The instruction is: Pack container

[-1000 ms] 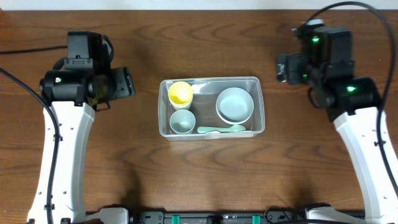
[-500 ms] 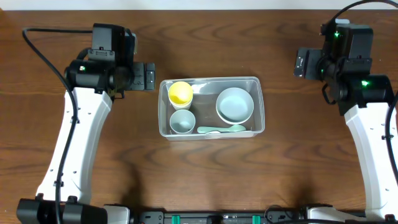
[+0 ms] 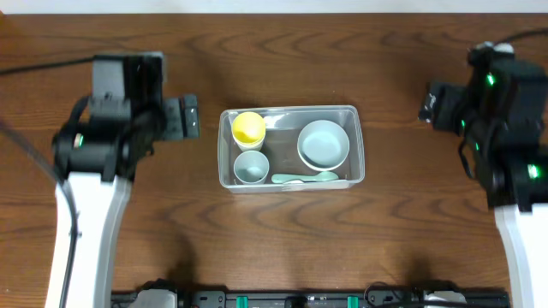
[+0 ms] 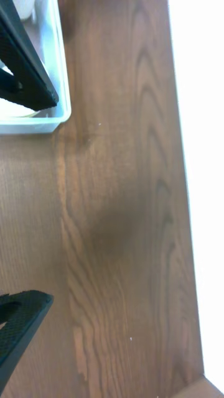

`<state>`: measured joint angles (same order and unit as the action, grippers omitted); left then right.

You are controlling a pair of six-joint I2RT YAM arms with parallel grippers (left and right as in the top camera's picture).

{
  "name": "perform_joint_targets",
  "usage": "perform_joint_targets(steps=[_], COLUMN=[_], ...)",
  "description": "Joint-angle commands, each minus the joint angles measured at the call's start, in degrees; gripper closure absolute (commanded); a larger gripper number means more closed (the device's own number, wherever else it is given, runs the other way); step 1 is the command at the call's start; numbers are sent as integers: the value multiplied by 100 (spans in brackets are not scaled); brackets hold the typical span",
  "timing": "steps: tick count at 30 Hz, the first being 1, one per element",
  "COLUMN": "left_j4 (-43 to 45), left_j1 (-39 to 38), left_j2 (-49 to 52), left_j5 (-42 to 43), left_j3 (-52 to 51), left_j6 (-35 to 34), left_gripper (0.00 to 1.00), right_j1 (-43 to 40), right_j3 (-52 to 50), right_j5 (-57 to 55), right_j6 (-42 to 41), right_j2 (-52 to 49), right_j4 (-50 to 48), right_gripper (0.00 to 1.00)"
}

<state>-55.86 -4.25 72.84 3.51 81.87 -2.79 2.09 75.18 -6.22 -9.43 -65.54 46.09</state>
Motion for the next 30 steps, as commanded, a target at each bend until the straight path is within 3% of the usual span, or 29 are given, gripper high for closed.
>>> perform_joint_targets(steps=[1, 14, 21, 30], left_j4=[111, 710, 686, 514], left_j1=[4, 4, 7, 4], left_j2=[-798, -5093, -5493, -5488], left_j5=[-4, -4, -4, -4], left_j3=[-636, -3735, -3928, -3928], left_j6=[-101, -243, -243, -243], left_gripper=[2, 2, 2, 2], right_j1=[-52, -52, -52, -52], right_j3=[-623, -3766, -3842, -3845], right_j5=[-223, -481, -428, -426], right_j6=[-358, -684, -684, -682], right_j2=[651, 4310, 4629, 4610], right_j4=[-11, -173, -184, 498], right_gripper=[7, 1, 1, 1])
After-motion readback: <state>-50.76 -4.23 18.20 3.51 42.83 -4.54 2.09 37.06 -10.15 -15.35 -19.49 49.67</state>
